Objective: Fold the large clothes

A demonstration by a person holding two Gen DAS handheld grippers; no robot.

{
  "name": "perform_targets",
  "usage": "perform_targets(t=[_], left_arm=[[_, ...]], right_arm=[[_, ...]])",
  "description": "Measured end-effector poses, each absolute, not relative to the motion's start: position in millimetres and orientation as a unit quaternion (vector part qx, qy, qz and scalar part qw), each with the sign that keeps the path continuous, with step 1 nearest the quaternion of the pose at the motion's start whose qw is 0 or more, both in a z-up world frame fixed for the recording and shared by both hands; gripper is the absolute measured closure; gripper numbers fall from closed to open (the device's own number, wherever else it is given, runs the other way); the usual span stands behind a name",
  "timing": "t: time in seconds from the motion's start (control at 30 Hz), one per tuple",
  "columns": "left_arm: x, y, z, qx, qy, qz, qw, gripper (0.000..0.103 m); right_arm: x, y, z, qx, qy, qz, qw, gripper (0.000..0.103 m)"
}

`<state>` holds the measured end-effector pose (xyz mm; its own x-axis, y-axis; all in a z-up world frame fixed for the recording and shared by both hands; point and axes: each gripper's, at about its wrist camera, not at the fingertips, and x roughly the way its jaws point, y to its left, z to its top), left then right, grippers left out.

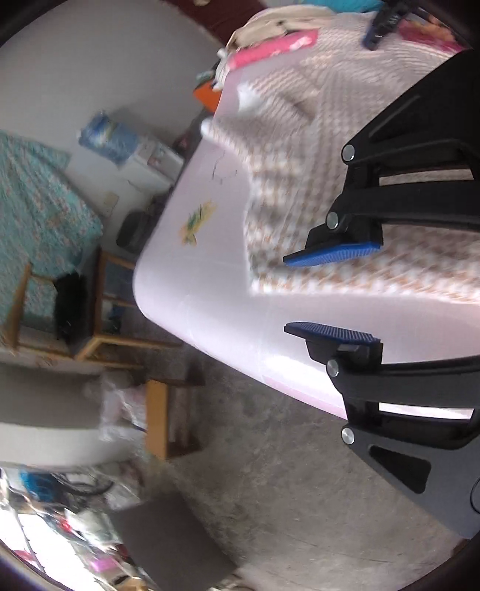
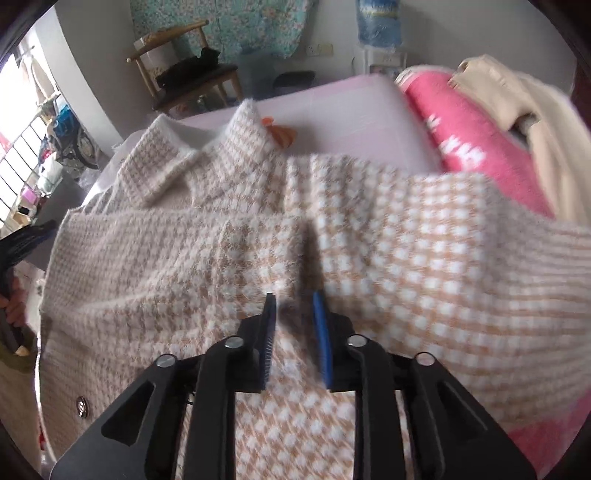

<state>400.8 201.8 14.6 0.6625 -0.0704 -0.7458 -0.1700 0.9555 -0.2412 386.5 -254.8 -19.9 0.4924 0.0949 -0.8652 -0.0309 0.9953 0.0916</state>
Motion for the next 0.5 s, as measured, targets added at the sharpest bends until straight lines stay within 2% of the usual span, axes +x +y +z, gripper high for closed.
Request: perform_targets(t=[0.07,0.13,0.37,0.43,0.5], left_arm=[[378.3,186.5,23.7,-0.133,0.411,-0.014,0.902,0.068],[363.2,166.0,22.0,-0.115,0.425,-0.046,0.897,0.064],[335.6,110.3,-33.7,-0.051,0.473,-0.043,0.878,0.056],[326.8,104.2,-33.9,-0.028,0.464,-0.038,0.885,0.048],[323.5,101.3,-34.1,-0.026,0.464,-0.040,0.884,0.036]], right_arm=[[382.3,-246.7,-4.8,0.022,0.480,0.049,0.876,0.062],[385.6,-231.5,-2.1,0.015,0.475,0.068,0.877,0.059],[392.9,-183.7,-60.1,-0.044,0.519,0.103,0.847,0.058],[386.8,-185.4,-58.4,-0.053,0.519,0.099,0.848,0.054],[386.6,-183.6,-51.4,-0.053,0.529,0.080,0.843,0.054]])
